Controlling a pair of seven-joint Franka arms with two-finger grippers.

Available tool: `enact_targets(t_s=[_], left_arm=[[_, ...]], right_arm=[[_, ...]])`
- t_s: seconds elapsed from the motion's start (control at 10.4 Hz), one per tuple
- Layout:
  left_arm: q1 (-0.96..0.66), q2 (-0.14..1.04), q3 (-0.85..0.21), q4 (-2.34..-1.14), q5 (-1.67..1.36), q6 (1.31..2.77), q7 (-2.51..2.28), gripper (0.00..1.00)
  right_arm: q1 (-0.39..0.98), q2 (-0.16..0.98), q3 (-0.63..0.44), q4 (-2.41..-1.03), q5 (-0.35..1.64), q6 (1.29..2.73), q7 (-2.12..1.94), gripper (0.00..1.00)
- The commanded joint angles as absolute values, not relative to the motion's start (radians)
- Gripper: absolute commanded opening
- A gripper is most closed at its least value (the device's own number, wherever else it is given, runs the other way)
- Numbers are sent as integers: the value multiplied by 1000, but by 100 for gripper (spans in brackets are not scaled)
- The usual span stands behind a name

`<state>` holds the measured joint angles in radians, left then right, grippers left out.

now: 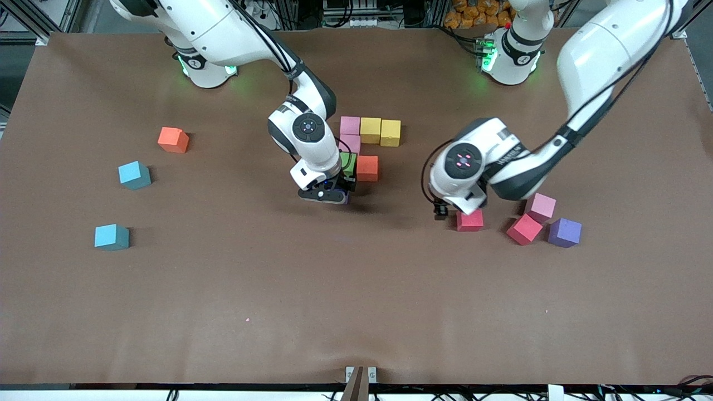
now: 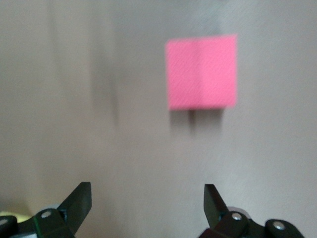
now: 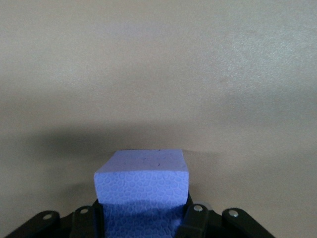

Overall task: Arrange 11 blocks into digit 3
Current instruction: 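Release the purple cube with the right gripper while the left gripper grasps pink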

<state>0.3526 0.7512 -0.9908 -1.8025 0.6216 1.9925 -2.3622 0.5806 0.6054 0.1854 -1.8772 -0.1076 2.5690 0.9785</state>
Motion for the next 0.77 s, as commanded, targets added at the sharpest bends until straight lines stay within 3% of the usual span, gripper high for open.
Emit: enact_targets(t_s=[0.0, 0.67], left_arm=[[371, 735, -973, -1812, 641, 1977, -2238, 100], [494, 742, -971, -1821, 719, 2011, -2233, 100]], right_arm=[[612, 595, 166, -1893, -117, 2557, 1011, 17], [629, 580, 158, -1913, -117, 2556, 1028, 19]])
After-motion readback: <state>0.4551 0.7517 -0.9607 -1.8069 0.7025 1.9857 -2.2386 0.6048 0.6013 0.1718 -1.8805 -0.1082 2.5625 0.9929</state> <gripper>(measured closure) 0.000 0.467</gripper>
